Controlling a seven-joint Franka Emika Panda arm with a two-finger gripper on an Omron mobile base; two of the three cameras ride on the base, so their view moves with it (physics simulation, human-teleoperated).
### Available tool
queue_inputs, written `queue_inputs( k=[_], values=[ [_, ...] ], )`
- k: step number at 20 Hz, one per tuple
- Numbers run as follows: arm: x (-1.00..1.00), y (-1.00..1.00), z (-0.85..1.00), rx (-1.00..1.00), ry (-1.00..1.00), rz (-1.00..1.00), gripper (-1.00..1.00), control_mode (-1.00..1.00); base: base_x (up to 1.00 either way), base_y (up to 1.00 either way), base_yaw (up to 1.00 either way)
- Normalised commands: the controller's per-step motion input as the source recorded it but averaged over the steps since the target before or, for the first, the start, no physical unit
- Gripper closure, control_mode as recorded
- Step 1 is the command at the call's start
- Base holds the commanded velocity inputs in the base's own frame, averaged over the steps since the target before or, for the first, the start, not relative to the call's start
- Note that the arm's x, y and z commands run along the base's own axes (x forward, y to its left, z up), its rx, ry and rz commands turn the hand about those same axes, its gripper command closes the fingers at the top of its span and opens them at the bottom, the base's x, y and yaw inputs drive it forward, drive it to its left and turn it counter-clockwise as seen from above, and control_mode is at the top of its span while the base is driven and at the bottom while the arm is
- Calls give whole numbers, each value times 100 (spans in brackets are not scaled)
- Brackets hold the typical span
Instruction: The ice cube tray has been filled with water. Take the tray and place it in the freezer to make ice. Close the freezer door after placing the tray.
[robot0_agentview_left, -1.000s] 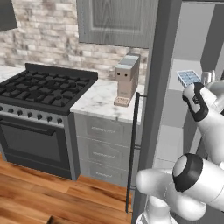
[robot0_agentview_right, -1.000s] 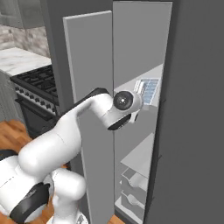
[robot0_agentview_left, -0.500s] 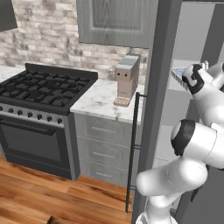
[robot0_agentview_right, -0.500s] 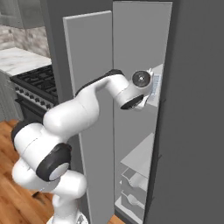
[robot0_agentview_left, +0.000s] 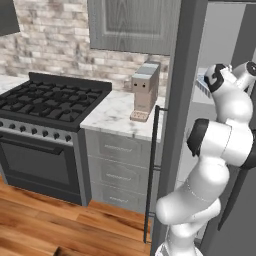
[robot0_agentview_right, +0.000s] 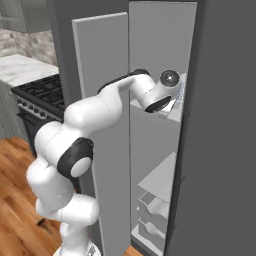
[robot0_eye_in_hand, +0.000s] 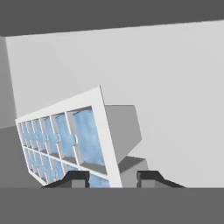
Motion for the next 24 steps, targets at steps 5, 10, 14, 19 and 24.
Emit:
queue_inputs(
  k=[5,10,14,19,24],
  values=[
    [57,-1,-31,0,0,0,100,-100,0,0,0],
    [55,-11,-40,0,1,4,100,-100,0,0,0],
    [40,-12,-56,0,7,8,100,-100,0,0,0],
    [12,-3,-58,0,1,15,100,-100,0,0,0],
    [0,-2,-65,-2,0,20,100,-100,0,0,0]
  ],
)
